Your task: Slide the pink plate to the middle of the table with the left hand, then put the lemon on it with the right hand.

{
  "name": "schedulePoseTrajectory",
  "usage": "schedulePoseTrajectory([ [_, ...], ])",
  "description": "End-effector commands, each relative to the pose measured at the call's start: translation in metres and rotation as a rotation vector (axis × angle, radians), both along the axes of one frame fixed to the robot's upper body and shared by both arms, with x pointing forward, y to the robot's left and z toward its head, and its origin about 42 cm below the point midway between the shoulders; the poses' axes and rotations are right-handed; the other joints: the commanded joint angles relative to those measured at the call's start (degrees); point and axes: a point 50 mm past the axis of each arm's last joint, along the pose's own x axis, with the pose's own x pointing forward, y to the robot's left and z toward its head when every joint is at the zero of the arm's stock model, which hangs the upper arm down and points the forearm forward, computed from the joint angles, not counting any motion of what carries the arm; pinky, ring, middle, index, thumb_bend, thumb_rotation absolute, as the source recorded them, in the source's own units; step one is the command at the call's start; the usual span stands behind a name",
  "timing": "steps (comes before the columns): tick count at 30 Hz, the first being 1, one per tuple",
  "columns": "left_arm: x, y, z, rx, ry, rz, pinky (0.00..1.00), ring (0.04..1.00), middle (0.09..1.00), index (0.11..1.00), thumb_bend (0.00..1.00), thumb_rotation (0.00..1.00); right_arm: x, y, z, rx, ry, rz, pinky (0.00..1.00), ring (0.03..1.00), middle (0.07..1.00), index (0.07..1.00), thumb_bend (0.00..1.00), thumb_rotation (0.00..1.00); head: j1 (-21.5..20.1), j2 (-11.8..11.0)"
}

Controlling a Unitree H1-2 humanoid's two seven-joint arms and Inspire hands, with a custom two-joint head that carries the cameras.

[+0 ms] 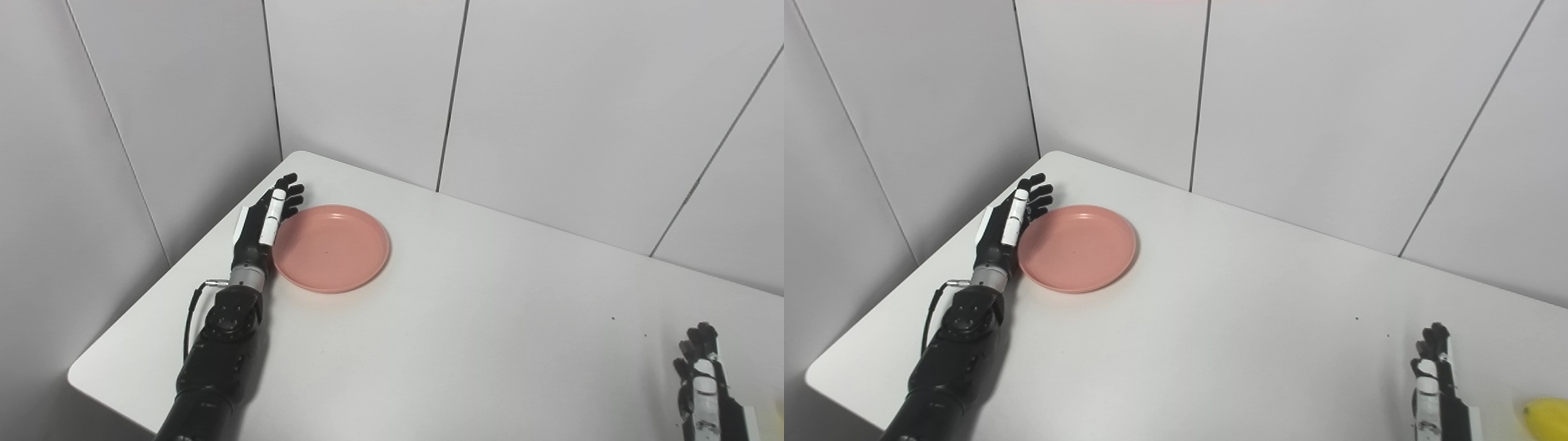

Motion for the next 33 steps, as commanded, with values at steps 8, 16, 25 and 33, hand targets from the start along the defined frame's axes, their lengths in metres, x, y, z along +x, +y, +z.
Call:
schedulePoseTrajectory([
  [8, 0.007, -0.017, 0.007, -0.003, -0.036, -0.065, 0.84, 0.826, 0.83, 0.818, 0.6, 1.0, 0.002, 0.001, 0.015, 0.014, -0.039, 0.001, 1.0, 0.998, 0.989, 0.988, 0.36, 1.0, -0.35, 0.31],
  [16, 0.007, -0.029, 0.001, -0.027, 0.002, -0.091, 0.85, 0.847, 0.846, 0.842, 0.63, 1.0, 0.0, 0.003, 0.016, 0.001, -0.032, -0.007, 1.0, 0.993, 0.982, 0.987, 0.35, 1.0, -1.6, 0.84],
  [25, 0.009, -0.046, -0.004, -0.057, 0.017, -0.143, 0.87, 0.847, 0.842, 0.836, 0.62, 1.0, 0.001, 0.006, 0.018, 0.016, -0.05, 0.013, 1.0, 0.995, 0.991, 0.993, 0.35, 1.0, -3.41, 1.8],
  [33, 0.018, -0.063, -0.006, -0.07, 0.0, -0.215, 0.84, 0.836, 0.836, 0.826, 0.61, 1.0, 0.009, 0.013, 0.016, 0.021, -0.053, 0.022, 1.0, 1.0, 0.994, 1.0, 0.29, 1.0, -5.74, 2.14],
])
